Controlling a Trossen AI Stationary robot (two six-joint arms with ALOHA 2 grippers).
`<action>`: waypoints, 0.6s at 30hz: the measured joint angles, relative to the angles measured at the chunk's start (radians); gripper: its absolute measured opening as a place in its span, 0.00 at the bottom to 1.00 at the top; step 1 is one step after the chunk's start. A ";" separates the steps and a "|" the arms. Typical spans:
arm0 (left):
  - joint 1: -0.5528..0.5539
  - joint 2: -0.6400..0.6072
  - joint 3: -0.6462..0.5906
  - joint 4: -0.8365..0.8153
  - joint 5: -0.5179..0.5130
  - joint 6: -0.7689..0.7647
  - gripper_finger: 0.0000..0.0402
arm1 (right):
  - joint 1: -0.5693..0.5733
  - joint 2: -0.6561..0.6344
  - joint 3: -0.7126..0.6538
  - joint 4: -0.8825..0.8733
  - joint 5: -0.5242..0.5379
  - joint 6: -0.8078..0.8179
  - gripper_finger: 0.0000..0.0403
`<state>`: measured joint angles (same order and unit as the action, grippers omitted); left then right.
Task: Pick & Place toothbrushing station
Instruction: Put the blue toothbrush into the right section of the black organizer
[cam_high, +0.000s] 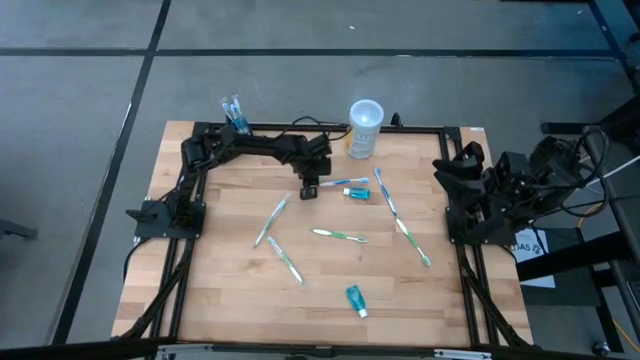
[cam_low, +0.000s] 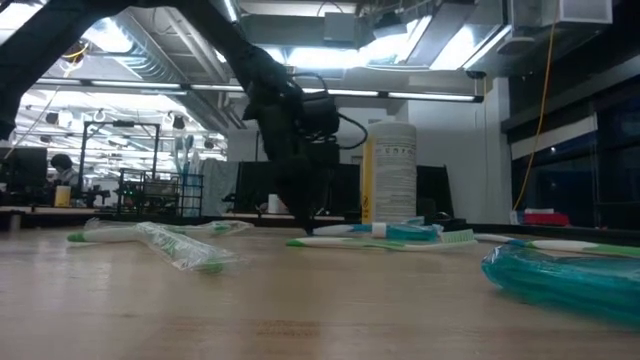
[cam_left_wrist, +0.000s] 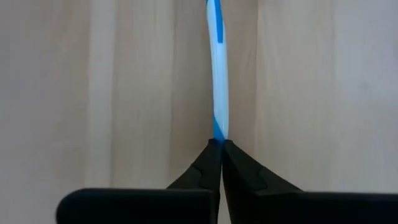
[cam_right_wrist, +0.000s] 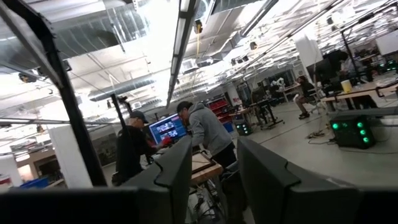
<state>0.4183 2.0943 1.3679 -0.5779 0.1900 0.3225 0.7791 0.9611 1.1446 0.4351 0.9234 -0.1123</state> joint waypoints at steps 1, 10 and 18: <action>0.005 -0.004 -0.018 0.006 0.015 -0.001 0.01 | 0.005 0.000 0.000 0.000 0.001 0.000 0.32; 0.058 -0.164 -0.202 -0.037 -0.020 -0.035 0.01 | 0.024 0.001 0.000 0.031 0.034 -0.052 0.32; 0.092 -0.429 -0.423 -0.040 -0.052 -0.109 0.01 | 0.024 0.001 0.000 0.047 0.030 -0.085 0.32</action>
<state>0.5101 1.6654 0.9446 -0.6182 0.1376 0.2139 0.8032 0.9619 1.1446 0.4824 0.9532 -0.1978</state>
